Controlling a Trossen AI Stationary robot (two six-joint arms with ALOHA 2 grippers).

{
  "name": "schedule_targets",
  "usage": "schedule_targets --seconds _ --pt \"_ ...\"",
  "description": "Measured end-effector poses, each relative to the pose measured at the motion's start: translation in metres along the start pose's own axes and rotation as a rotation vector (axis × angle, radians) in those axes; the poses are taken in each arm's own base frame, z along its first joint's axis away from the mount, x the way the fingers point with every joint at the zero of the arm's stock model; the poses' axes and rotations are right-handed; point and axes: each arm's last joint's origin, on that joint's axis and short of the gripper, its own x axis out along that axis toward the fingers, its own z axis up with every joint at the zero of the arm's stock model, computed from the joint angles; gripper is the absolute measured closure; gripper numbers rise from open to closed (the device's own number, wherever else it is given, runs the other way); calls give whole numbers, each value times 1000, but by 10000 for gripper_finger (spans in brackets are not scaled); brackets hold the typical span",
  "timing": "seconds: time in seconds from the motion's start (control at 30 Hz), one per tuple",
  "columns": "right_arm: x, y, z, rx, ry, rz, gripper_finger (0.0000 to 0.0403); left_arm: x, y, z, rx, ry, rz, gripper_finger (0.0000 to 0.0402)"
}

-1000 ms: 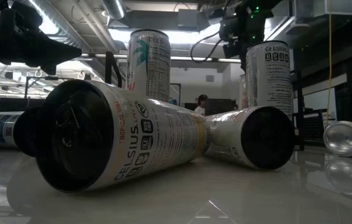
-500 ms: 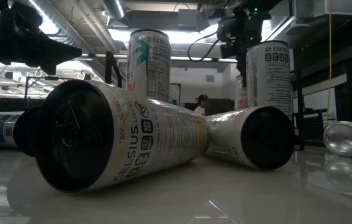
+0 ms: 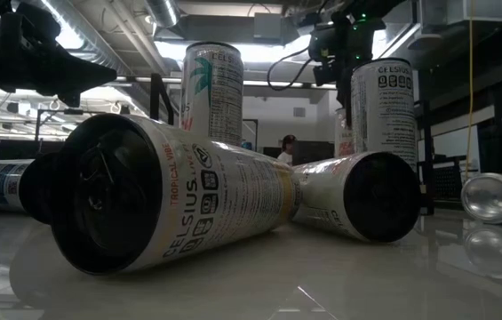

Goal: Place canned beverage on shelf
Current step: Put the white-pink soda can on the shelf

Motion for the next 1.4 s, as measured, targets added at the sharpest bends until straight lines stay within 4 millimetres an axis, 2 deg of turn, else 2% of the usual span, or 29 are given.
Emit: schedule_targets --seconds 1.1,1.4 --pt "-1 0 -1 -1 6 -9 77 0 0 0 -1 0 0 400" --pt "-26 4 -11 1 -48 -66 77 0 0 0 -1 0 0 400"
